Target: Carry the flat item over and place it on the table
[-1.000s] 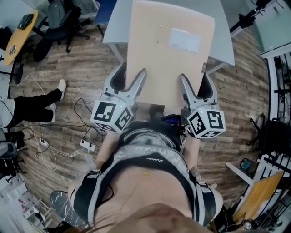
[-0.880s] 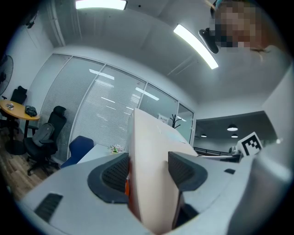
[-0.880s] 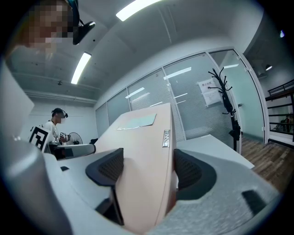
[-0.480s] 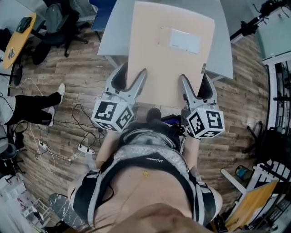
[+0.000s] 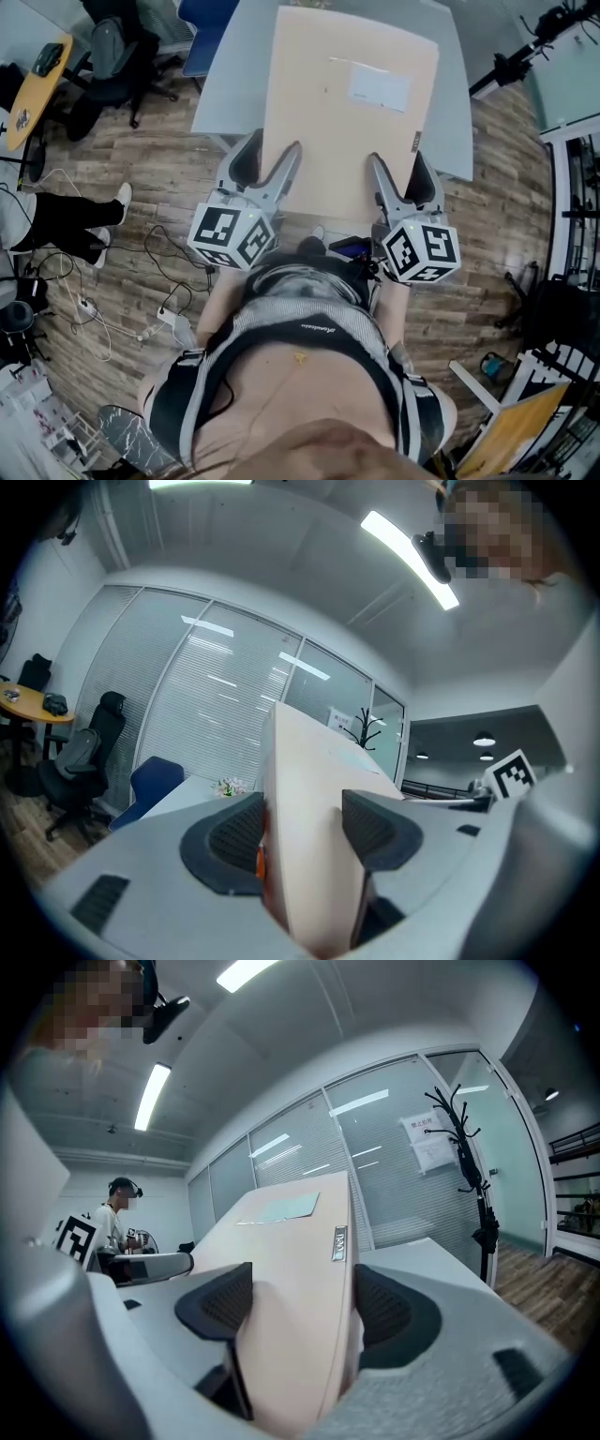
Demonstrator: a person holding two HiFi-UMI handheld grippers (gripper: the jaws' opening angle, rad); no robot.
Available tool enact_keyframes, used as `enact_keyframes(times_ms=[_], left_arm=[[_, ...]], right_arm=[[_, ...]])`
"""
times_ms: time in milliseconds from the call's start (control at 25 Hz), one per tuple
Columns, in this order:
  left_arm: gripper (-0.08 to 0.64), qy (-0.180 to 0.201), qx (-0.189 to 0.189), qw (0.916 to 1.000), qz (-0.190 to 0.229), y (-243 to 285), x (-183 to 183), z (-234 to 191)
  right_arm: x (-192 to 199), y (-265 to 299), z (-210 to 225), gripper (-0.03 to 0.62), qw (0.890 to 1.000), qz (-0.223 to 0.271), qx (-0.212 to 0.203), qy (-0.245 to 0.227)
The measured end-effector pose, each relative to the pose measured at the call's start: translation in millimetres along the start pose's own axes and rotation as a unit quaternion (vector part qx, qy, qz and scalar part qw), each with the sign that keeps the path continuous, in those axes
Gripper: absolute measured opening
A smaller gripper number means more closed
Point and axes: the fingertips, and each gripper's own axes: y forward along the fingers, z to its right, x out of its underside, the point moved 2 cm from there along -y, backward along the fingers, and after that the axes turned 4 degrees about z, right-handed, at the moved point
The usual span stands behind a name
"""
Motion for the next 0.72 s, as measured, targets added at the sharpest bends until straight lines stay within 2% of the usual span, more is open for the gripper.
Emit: enact_keyframes(times_ms=[360, 720], left_arm=[[0.255, -0.002, -0.011, 0.9999, 0.007, 35, 2, -3], [0.255, -0.015, -0.002, 0.9999, -0.005, 56, 8, -8]], right_arm=[[-8, 29, 26, 0.341, 1.000, 0.001, -0.014, -0.005], [-8, 42, 39, 0.341, 1.000, -0.013, -0.003, -0.004]])
